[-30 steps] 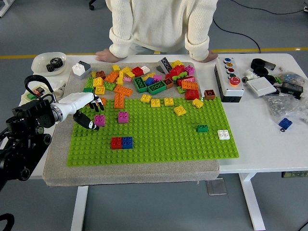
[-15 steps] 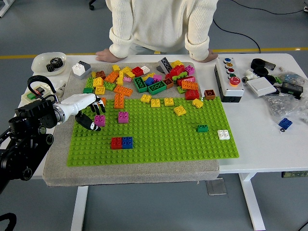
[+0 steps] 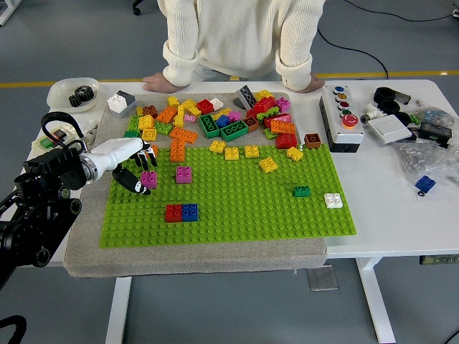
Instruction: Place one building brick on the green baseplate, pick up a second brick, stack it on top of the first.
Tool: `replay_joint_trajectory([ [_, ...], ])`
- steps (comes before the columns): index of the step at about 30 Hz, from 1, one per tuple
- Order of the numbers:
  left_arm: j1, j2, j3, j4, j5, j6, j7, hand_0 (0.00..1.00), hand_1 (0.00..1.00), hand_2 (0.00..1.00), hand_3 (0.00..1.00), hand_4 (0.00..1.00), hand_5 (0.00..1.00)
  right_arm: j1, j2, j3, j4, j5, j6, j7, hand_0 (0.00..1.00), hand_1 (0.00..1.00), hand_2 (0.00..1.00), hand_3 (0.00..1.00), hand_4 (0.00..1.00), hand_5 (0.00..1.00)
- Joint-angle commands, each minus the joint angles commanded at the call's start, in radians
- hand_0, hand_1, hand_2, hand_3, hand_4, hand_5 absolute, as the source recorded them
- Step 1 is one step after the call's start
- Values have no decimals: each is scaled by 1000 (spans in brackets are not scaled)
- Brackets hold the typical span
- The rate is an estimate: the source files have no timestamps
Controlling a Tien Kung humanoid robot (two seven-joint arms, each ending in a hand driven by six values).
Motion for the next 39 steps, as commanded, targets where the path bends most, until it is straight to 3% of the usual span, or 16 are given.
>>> replay_joint_trajectory([
  [17, -12, 9, 7, 3, 0, -36, -10, 571, 510, 509, 543, 904, 168, -1, 0, -3, 0, 2, 1, 0, 740, 643, 715, 602, 835, 414],
  [32, -10, 4, 18, 22, 0, 7, -28, 532, 480, 482, 532, 872, 123, -3, 1, -5, 0, -1, 2, 0, 740, 644, 716, 602, 836, 414],
  [33, -10, 4, 19, 22, 0, 11, -31, 509, 450, 456, 525, 880, 2, -3, 1, -6, 0, -1, 2, 0, 740, 644, 716, 600, 836, 414],
  [39, -12, 4, 24, 25, 0, 25, -46, 486, 426, 435, 512, 898, 2, -3, 1, -6, 0, 0, 2, -1, 740, 644, 716, 600, 836, 414],
])
